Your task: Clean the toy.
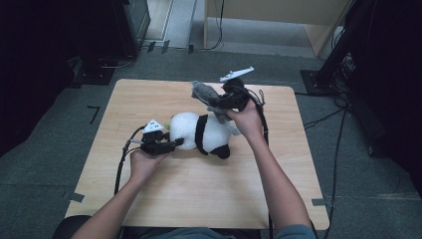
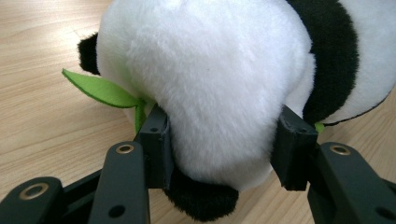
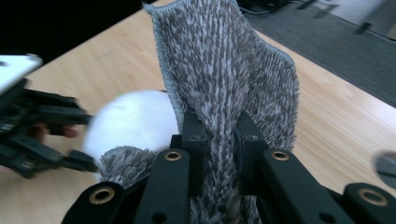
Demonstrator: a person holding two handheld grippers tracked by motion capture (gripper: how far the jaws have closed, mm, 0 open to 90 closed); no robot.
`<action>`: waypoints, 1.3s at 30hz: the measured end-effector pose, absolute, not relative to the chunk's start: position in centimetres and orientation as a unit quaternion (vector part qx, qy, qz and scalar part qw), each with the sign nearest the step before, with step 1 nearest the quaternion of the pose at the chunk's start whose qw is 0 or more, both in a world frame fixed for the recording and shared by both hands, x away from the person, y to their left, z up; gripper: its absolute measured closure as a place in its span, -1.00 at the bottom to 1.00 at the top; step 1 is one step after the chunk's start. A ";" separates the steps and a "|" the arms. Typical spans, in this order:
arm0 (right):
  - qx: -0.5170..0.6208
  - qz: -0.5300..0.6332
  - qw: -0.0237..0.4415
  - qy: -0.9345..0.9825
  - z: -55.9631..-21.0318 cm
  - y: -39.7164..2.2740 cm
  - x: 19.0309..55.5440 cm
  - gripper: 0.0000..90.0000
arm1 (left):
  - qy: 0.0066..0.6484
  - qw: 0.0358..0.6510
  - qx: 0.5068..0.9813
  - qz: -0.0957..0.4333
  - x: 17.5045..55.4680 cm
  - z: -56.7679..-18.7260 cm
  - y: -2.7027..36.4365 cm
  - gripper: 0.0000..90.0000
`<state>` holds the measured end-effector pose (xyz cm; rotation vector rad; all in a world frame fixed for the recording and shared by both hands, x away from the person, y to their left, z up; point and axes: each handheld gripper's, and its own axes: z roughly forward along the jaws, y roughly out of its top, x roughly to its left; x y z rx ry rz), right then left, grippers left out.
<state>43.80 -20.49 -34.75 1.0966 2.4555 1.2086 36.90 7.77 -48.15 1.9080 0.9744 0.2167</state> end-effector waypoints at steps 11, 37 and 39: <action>0.322 0.372 0.060 0.868 -37.9 -11.6 43.2 0.76 | 0.402 0.476 0.778 0.088 36.8 -48.1 7.7 0.08; 0.400 0.369 0.072 0.836 -39.8 -20.0 44.0 0.74 | 0.408 0.463 0.784 0.073 37.2 -48.3 7.9 0.08; 0.408 0.366 0.074 0.833 -39.6 -20.8 44.0 0.74 | 0.408 0.463 0.783 0.073 37.3 -48.3 7.9 0.08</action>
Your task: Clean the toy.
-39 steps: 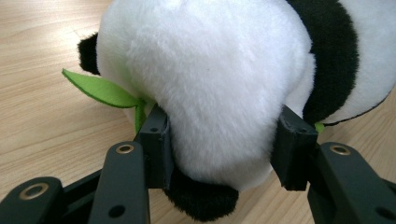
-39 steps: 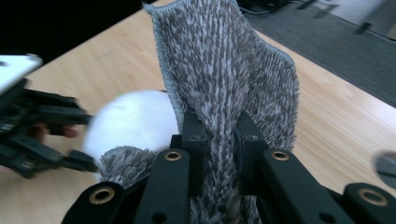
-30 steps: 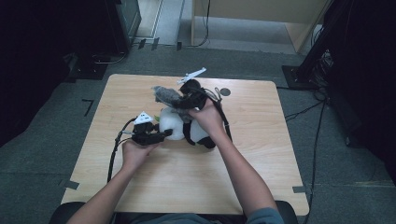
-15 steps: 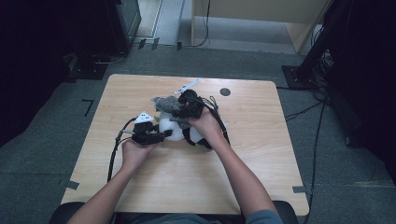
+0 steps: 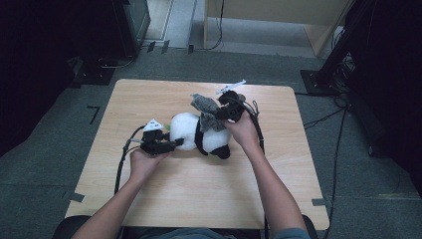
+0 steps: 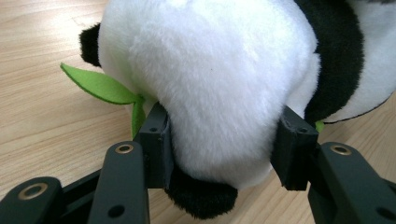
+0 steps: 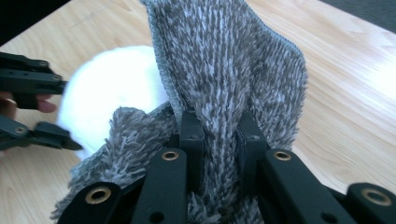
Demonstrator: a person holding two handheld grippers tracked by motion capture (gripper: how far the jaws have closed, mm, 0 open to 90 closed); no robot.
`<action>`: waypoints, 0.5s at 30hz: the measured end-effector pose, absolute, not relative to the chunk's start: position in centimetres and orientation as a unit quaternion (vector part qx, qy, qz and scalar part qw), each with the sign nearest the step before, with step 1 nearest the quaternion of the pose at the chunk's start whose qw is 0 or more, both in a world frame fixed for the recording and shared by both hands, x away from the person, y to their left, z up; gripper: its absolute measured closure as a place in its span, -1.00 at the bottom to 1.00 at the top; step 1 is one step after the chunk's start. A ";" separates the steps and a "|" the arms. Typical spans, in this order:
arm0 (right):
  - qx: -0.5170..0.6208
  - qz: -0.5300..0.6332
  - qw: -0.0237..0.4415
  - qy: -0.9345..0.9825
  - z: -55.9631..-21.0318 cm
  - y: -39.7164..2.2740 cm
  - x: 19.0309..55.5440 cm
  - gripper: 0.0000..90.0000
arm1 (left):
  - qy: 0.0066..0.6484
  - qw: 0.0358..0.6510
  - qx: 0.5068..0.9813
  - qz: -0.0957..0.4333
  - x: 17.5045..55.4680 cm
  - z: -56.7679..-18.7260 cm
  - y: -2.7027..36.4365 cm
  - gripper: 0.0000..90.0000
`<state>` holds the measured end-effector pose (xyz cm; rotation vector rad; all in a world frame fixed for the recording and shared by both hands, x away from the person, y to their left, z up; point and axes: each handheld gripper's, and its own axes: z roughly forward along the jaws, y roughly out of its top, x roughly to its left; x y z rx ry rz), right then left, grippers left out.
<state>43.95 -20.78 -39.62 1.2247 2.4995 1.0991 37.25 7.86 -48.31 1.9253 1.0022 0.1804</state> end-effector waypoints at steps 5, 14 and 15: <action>0.422 0.365 0.081 0.826 -39.5 -22.4 44.0 0.74 | 0.408 0.465 0.782 0.073 37.2 -48.3 7.9 0.08; 0.453 0.359 0.085 0.811 -40.1 -25.2 44.0 0.75 | 0.406 0.466 0.782 0.076 37.2 -48.4 7.9 0.08; 0.456 0.358 0.084 0.811 -40.2 -25.4 44.1 0.75 | 0.405 0.467 0.782 0.077 37.2 -48.4 7.9 0.08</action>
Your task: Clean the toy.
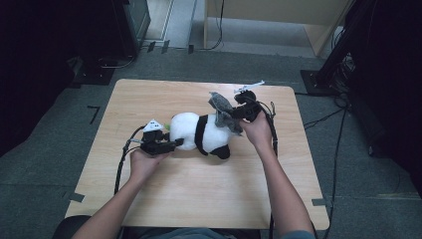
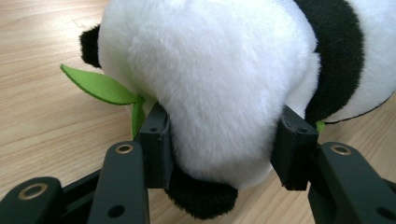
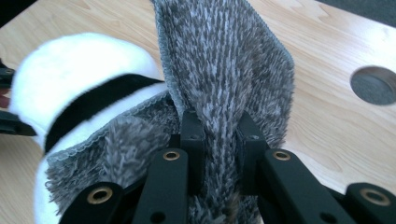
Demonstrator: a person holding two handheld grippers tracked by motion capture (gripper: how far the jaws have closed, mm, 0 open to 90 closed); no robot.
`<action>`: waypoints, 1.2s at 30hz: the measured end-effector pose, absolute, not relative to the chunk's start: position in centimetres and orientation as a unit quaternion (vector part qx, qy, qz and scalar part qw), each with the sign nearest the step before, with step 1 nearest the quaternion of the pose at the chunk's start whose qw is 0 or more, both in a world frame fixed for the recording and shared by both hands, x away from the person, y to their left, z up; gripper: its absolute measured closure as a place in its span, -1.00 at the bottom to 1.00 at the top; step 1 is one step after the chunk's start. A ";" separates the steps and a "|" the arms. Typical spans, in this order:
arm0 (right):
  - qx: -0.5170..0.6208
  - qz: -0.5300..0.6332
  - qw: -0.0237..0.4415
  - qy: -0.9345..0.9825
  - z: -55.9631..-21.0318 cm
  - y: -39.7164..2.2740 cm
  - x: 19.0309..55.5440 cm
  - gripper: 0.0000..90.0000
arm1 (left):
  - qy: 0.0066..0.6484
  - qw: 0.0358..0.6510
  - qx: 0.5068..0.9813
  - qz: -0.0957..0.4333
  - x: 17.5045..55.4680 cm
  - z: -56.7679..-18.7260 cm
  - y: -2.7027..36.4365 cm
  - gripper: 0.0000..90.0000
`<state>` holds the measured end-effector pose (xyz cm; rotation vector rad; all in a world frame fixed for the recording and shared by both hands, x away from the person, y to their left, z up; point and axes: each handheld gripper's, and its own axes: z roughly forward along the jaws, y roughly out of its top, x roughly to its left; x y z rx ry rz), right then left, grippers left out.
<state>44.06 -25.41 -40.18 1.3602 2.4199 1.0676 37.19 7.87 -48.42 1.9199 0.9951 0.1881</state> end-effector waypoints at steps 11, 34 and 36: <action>0.479 0.347 0.081 0.802 -44.7 -27.8 43.8 0.76 | 0.403 0.469 0.782 0.077 37.2 -48.5 8.0 0.07; 0.388 0.432 0.104 0.807 -34.3 -21.0 40.2 0.77 | 0.400 0.481 0.776 0.082 37.0 -48.2 7.9 0.08; 0.373 0.429 0.095 0.817 -34.2 -19.0 40.3 0.77 | 0.399 0.480 0.777 0.084 37.0 -48.2 7.8 0.08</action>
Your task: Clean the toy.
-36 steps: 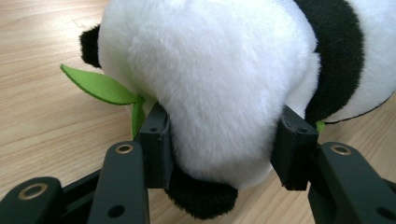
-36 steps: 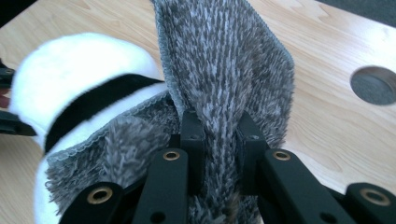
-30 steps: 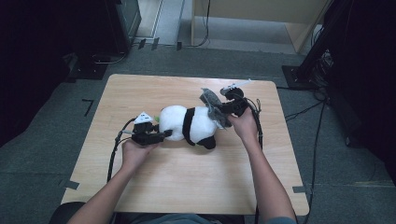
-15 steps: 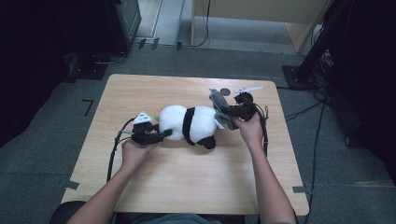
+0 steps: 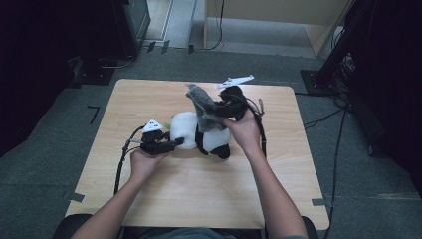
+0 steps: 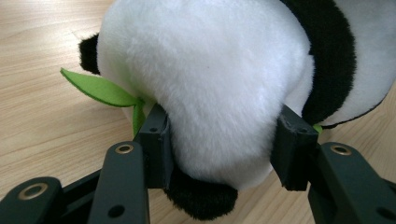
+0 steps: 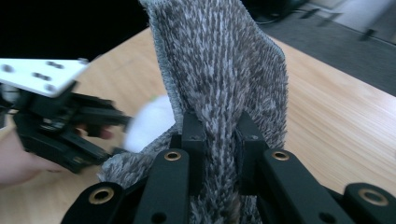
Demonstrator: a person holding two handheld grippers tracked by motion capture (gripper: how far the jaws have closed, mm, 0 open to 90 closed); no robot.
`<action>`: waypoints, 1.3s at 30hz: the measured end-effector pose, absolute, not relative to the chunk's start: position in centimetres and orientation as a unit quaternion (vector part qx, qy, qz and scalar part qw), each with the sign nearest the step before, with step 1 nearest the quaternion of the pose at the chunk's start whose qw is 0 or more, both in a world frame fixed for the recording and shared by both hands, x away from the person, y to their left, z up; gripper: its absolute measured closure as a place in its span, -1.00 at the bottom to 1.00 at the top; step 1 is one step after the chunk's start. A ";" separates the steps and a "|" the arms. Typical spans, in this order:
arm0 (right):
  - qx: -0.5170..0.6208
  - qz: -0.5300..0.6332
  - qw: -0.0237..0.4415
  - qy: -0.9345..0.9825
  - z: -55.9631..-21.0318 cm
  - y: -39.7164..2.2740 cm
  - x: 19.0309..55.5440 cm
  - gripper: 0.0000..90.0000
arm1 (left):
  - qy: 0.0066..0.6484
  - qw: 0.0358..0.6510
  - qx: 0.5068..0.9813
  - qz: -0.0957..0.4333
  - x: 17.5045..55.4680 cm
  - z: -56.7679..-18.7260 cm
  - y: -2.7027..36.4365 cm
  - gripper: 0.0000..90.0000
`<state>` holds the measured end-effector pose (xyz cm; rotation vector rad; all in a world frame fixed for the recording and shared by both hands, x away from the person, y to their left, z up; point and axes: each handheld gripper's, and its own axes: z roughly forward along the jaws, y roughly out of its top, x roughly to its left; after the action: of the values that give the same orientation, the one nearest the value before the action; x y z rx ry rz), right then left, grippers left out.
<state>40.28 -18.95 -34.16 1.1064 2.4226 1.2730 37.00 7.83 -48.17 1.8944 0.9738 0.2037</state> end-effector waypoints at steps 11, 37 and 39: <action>0.341 0.389 0.062 0.853 -38.1 -11.6 41.3 0.76 | 0.398 0.480 0.776 0.088 36.8 -48.0 7.7 0.08; 0.383 0.374 0.096 0.839 -39.5 -20.0 38.9 0.75 | 0.405 0.472 0.780 0.068 37.2 -48.3 7.9 0.08; 0.388 0.382 0.097 0.833 -39.5 -20.8 38.7 0.75 | 0.405 0.472 0.780 0.068 37.2 -48.4 7.9 0.08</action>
<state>38.67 -20.79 -39.54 1.1493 2.4676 1.1299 37.22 7.87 -48.36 1.9087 0.9922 0.1657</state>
